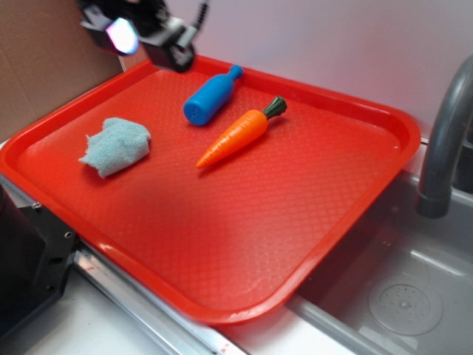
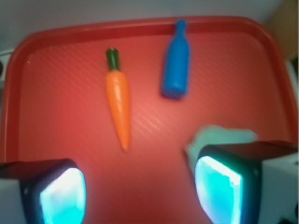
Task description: Grab the carrot.
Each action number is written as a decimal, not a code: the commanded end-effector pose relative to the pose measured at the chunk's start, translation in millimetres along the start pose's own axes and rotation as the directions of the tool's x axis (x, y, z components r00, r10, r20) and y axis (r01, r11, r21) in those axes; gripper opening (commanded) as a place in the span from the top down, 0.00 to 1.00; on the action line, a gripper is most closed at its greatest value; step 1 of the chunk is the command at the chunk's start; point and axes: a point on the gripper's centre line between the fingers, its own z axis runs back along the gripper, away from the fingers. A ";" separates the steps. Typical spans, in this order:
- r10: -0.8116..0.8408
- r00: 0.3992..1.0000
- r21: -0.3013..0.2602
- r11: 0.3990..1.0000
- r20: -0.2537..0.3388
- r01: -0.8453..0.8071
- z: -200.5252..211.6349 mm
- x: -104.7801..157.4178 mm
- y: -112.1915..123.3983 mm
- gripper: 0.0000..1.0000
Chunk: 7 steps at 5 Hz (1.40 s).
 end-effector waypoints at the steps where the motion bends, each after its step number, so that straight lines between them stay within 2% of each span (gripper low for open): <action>1: -0.023 0.999 0.094 0.995 0.049 0.018 -41.2 35.5 -12.2 0.00; 2: -0.053 0.999 0.131 0.990 0.009 0.052 -72.4 44.9 -17.5 0.00; 3: -0.075 0.997 0.128 0.989 -0.014 0.076 -87.9 47.3 -15.7 0.00; 4: -0.146 0.989 0.008 0.989 -0.014 0.146 -99.3 49.3 -19.1 0.00; 5: -0.176 0.984 -0.048 0.983 -0.009 0.175 -104.9 46.5 -26.4 1.00; 7: -0.179 0.983 -0.020 0.984 -0.033 0.178 -107.6 45.0 -29.6 1.00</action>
